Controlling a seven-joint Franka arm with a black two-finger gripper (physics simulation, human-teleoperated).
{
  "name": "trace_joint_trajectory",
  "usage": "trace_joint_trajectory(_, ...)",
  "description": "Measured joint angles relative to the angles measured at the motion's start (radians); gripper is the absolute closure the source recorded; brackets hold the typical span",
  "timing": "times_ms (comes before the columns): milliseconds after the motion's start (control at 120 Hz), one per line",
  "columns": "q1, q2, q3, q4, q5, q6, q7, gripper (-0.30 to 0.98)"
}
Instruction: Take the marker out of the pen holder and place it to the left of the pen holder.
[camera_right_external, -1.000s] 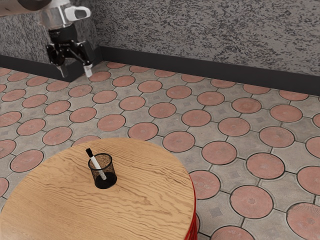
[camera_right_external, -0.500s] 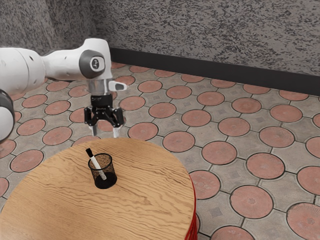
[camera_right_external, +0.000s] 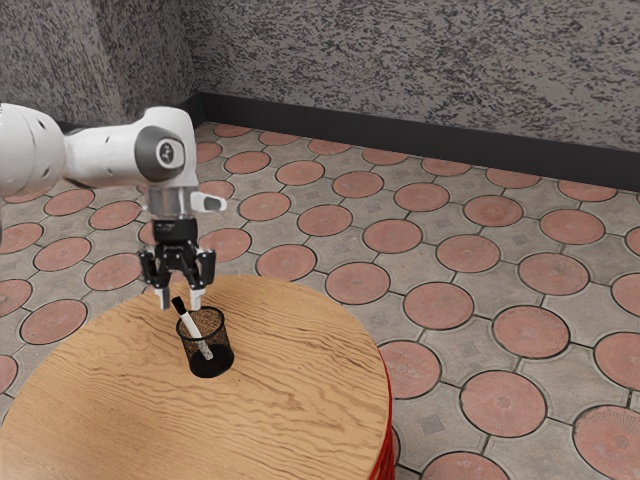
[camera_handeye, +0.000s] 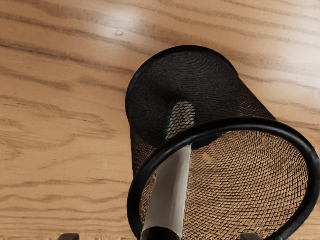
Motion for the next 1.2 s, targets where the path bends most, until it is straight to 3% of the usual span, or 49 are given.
trace_joint_trajectory(325, -0.028, 0.000, -0.022, 0.003, -0.006, -0.023, 0.001, 0.45)
trace_joint_trajectory(708, -0.026, 0.015, -0.017, 0.014, -0.006, -0.016, 0.001, 0.71)
trace_joint_trajectory(1025, -0.006, -0.184, 0.001, 0.031, 0.014, -0.096, 0.002, 0.76)
trace_joint_trajectory(1117, 0.009, -0.076, 0.061, 0.202, -0.001, -0.116, 0.003, 0.77)
trace_joint_trajectory(1200, 0.052, 0.002, 0.081, 0.232, -0.029, -0.085, 0.006, 0.77)
